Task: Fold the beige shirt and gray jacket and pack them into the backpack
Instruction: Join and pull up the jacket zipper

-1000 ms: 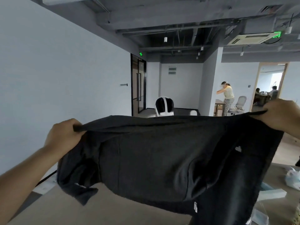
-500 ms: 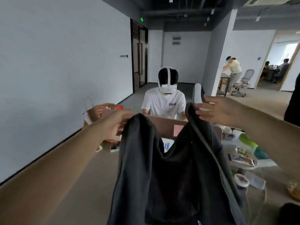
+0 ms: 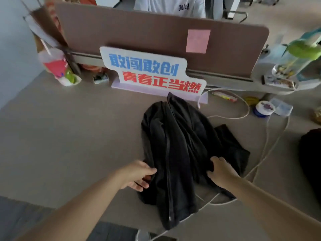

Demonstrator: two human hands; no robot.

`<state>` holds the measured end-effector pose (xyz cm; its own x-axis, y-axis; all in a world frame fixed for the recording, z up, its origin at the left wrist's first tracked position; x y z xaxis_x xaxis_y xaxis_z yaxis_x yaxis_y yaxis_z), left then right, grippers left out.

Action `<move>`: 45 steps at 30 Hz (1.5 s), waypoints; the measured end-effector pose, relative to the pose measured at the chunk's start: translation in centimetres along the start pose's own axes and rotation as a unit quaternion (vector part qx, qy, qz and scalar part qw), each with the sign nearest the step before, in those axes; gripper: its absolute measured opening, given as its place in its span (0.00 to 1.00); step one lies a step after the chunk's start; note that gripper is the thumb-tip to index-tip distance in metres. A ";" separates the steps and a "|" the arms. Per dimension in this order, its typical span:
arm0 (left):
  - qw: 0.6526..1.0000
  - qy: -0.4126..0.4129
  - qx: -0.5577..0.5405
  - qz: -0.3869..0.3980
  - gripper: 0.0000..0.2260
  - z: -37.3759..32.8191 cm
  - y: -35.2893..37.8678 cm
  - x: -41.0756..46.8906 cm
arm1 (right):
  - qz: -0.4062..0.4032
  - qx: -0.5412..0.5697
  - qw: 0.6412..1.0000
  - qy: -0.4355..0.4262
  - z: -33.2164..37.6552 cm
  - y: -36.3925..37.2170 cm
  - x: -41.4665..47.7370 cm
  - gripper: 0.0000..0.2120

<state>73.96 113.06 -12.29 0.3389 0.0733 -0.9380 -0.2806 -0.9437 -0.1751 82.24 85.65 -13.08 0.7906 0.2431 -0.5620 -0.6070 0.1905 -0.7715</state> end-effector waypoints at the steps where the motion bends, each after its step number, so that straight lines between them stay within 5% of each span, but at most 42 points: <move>1: 1.000 0.003 0.013 0.006 0.13 0.4 1.2 0.7 | -0.034 -0.005 0.999 0.001 -0.4 0.7 -0.2 0.25; 6: 0.966 0.123 0.089 -0.212 0.23 -0.5 3.8 1.4 | -0.138 0.021 0.990 0.003 -1.6 1.2 -2.2 0.17; 9: 0.911 0.194 0.059 -0.358 0.14 -0.9 4.5 -1.1 | -0.240 -0.045 0.968 -0.056 -0.6 0.5 -3.6 0.11; 13: 0.954 0.081 0.127 -0.258 0.23 1.1 7.2 -0.5 | -0.168 0.076 0.980 -0.081 2.7 2.4 -3.2 0.16; 16: 0.964 0.046 0.164 -0.206 0.25 2.7 9.1 -0.2 | -0.123 0.041 0.989 -0.069 3.5 3.9 -1.8 0.17; 19: 0.971 0.041 0.108 -0.207 0.11 3.7 10.0 -0.8 | -0.118 0.154 0.981 -0.032 2.2 3.3 -1.1 0.06; 23: 0.967 0.021 0.052 -0.249 0.11 4.0 10.4 -2.7 | -0.135 0.330 0.934 0.019 -0.5 0.5 -2.1 0.14; 26: 0.957 0.029 -0.005 -0.289 0.09 3.9 10.3 -4.5 | -0.116 0.412 0.903 0.024 -1.4 -0.7 -3.5 0.10; 33: 0.888 0.163 -0.173 -0.394 0.09 1.5 10.0 -9.7 | 0.012 0.240 0.968 -0.076 0.1 1.4 -3.0 0.10; 37: 0.851 0.229 -0.201 -0.427 0.07 0.7 9.5 -12.7 | -0.015 0.168 0.984 -0.049 -0.1 3.8 -1.5 0.17; 45: 0.804 0.284 -0.282 -0.439 0.11 1.2 7.5 -16.3 | -0.086 0.189 0.978 -0.016 -0.9 3.8 -2.6 0.12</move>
<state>65.23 105.19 1.26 0.5855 0.7829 -0.2103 0.6882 -0.6171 -0.3815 77.97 84.90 -14.83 0.8840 0.2054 -0.4200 -0.4572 0.5675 -0.6848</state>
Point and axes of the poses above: each hand's wrist, its own x-axis towards the middle knuckle, its own y-axis out of the palm, z = x × y, the point moved 4 cm from there along x, towards the middle knuckle, and after that the axes turned 11 degrees about -y, right-handed, at the moved point
